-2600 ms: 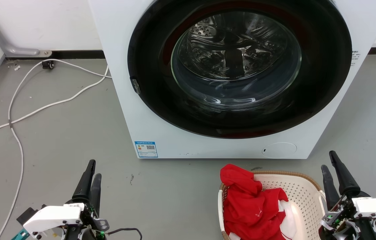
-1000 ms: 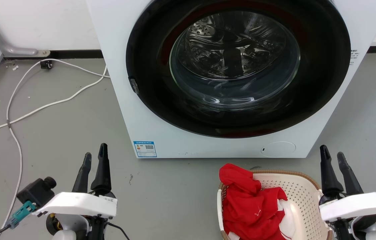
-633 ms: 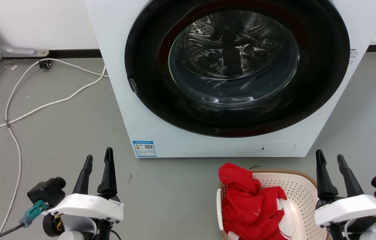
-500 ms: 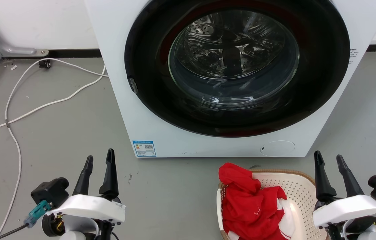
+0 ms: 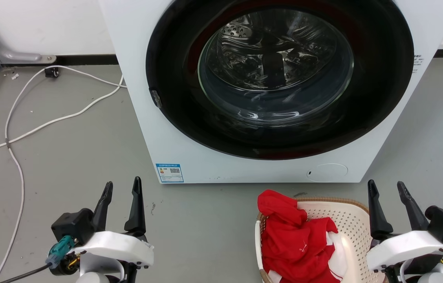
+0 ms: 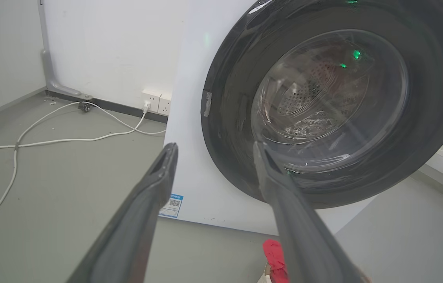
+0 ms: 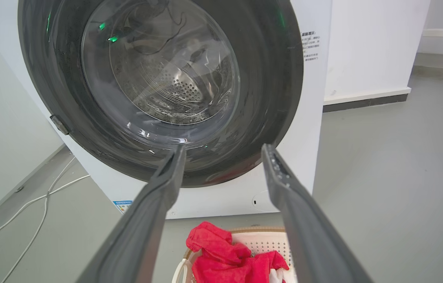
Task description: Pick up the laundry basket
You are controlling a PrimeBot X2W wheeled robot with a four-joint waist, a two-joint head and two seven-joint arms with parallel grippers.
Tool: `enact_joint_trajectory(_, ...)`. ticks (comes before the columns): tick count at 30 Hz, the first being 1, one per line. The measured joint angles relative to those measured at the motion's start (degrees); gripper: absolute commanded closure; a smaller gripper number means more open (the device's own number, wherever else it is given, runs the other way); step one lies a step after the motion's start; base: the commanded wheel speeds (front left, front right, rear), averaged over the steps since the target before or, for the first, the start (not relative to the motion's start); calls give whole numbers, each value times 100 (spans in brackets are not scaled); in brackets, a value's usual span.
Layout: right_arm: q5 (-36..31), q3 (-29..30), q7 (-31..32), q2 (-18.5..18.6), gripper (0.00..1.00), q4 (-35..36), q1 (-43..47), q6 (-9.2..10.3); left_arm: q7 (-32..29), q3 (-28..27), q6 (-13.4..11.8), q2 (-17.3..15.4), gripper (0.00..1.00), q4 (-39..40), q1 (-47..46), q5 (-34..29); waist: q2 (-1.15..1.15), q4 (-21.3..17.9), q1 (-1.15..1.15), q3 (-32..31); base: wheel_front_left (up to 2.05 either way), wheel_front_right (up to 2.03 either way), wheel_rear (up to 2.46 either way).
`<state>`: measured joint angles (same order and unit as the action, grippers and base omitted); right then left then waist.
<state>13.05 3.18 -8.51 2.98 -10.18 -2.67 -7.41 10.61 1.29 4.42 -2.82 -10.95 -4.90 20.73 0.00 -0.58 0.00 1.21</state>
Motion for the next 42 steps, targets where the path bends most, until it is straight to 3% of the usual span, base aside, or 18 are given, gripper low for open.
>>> enact_joint_trajectory(18,-905,5,-55,0,0,4,5,-8,221,83,-90,0,0,-33,-24,-905,0,17,0,29,0,0,0)
enact_joint_trajectory(42,-1502,-7,-227,0,0,-114,5,-9,438,169,-141,-2,0,-60,-31,-1659,0,11,0,40,0,0,0)
